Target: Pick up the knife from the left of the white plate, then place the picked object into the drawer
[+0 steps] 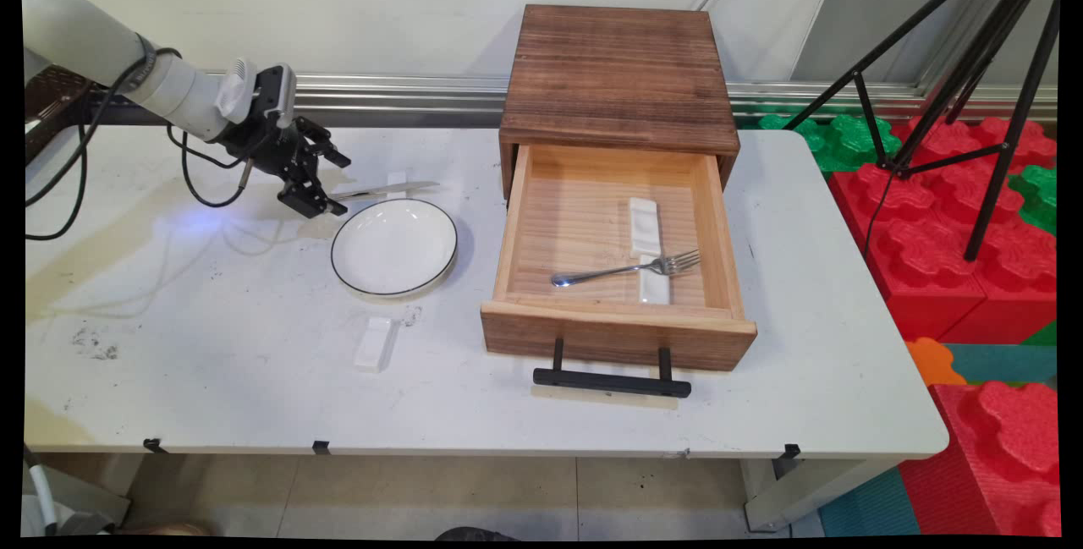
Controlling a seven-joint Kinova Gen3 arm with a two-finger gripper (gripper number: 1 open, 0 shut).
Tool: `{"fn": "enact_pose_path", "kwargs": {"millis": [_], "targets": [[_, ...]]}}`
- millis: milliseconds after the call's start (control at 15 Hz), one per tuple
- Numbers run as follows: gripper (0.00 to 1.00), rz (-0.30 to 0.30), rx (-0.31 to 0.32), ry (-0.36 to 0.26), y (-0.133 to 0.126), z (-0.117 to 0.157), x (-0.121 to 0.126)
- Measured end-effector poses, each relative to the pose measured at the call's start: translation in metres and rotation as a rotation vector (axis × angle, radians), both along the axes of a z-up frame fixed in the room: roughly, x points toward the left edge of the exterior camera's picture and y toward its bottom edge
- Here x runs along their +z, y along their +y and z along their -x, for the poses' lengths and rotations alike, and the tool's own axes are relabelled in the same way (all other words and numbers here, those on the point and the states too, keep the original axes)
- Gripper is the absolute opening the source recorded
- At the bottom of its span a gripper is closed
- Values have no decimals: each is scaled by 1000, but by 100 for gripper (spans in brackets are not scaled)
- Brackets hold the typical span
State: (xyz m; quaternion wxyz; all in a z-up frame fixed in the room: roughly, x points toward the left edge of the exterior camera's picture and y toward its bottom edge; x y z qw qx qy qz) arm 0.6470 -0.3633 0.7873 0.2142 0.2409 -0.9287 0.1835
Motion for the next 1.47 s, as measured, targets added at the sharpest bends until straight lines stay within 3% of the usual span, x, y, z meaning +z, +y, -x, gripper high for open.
{"fn": "enact_pose_path", "kwargs": {"millis": [733,800,1467], "targets": [[100,-4,-5,-6,-12,0,-16],[0,-4,-6,-6,-12,0,-17],[0,-7,-12,-7,-16,-3,-23]]}}
